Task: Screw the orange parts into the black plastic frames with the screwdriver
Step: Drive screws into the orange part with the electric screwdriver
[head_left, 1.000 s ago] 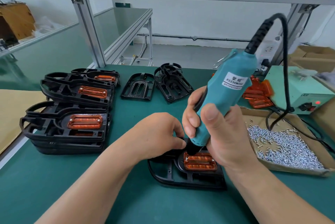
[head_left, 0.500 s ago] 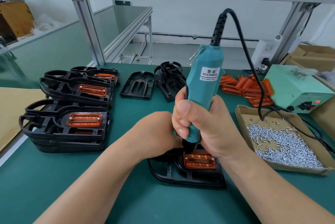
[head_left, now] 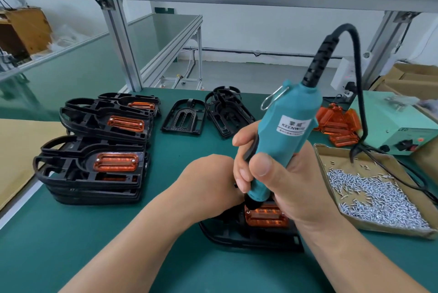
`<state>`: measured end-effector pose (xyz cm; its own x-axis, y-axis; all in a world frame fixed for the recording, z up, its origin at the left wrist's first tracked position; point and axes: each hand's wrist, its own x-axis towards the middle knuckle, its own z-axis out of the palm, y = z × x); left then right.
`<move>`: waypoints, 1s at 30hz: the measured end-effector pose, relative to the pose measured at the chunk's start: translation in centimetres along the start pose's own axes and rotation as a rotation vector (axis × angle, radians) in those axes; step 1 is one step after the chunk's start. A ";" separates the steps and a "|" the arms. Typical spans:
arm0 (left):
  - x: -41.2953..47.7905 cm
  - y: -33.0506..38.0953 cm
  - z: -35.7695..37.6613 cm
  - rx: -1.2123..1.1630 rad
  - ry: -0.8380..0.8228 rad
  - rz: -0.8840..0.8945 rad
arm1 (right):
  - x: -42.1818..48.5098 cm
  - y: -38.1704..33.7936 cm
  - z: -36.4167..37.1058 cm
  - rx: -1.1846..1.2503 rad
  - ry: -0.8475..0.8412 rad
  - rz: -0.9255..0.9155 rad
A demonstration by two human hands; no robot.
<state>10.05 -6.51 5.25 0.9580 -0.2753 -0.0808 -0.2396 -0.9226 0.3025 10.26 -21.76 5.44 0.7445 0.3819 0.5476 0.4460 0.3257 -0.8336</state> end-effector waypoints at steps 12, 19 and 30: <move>0.2 -0.5 0.4 0.045 0.053 0.150 | 0.7 -0.5 -2.5 0.323 0.223 0.065; 0.1 -1.0 0.4 -0.010 0.022 0.183 | 0.9 -0.6 -5.2 0.348 0.424 -0.010; -0.1 -1.1 -0.5 0.089 0.050 0.186 | 0.6 1.2 -8.1 0.468 0.775 0.054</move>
<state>10.30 -5.28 5.42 0.9023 -0.4309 0.0167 -0.4234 -0.8781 0.2228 15.26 -28.18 4.22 0.9597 -0.2274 0.1653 0.2794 0.7074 -0.6493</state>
